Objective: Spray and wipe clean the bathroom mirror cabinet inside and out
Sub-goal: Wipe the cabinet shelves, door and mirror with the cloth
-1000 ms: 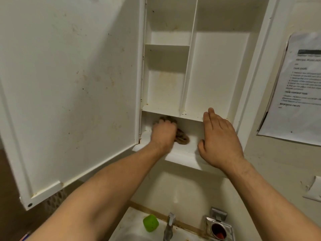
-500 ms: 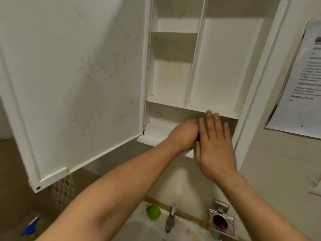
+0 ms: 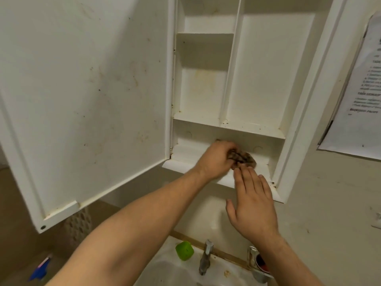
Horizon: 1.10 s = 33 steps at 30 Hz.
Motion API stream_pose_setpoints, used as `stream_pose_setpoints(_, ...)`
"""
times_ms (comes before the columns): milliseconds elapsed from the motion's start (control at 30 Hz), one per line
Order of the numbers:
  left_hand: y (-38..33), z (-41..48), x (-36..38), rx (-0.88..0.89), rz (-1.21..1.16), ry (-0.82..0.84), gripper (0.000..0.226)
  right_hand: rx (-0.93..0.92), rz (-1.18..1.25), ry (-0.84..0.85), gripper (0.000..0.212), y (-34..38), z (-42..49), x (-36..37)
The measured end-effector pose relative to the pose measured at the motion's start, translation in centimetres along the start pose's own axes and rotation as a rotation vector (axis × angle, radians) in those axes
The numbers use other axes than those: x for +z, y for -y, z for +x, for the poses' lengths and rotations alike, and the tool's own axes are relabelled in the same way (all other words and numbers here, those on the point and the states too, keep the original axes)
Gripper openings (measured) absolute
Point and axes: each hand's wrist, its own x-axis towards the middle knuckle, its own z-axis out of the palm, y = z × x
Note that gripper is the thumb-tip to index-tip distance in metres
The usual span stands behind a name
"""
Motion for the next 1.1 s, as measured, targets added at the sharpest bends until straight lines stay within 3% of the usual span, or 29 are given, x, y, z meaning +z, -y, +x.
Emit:
stream_pose_setpoints(67,0.0,0.0,-0.3,0.153,0.104,0.125,0.033,-0.022,-0.005,0.005,0.086,-0.4,-0.1,0.1)
stream_pose_setpoints(100,0.5,0.1,-0.9,0.147,0.224,0.141,0.033,-0.031,-0.006,0.009,0.087,-0.6,-0.2,0.1)
stream_pose_setpoints(167,2.6,0.3,-3.1,0.008,0.593,0.132,0.027,-0.038,-0.002,0.015,0.088,-0.7,-0.3,-0.1)
stream_pose_setpoints(267,4.8,0.0,-6.2,-0.232,1.048,0.254,0.02,-0.026,0.014,0.016,0.089,-0.5,-0.4,-0.2)
stream_pose_setpoints(367,3.5,0.5,-5.4,-0.277,1.258,0.404,0.034,-0.012,0.042,0.013,0.088,-0.2,-0.4,-0.2)
stream_pose_setpoints(433,2.8,1.2,-4.5,-0.205,1.313,0.443,0.03,-0.022,0.039,0.02,0.089,-0.6,-0.5,-0.4)
stream_pose_setpoints(567,3.3,1.9,-7.3,-0.051,1.266,0.335,0.016,-0.037,0.06,0.037,0.09,-0.9,-0.7,-0.3)
stream_pose_setpoints(700,3.3,1.1,-7.3,-0.222,1.26,0.258,0.011,-0.012,0.072,0.032,0.09,-0.4,-0.5,-0.3)
stream_pose_setpoints(833,2.9,0.9,-5.3,-0.405,0.988,0.176,0.011,-0.032,0.081,0.034,0.09,-0.7,-0.7,-0.4)
stream_pose_setpoints(967,0.3,2.8,-4.6,-0.33,0.745,0.197,0.02,-0.02,0.098,0.042,0.09,0.0,-0.6,-0.7)
stream_pose_setpoints(1067,-3.3,3.5,-1.1,-0.199,0.374,0.2,0.007,-0.026,0.139,0.026,0.085,0.7,-1.5,-1.1)
stream_pose_setpoints(1100,-4.5,3.5,0.4,-0.16,0.258,0.221,0.014,-0.024,0.201,-0.006,0.081,1.0,-2.2,-1.0)
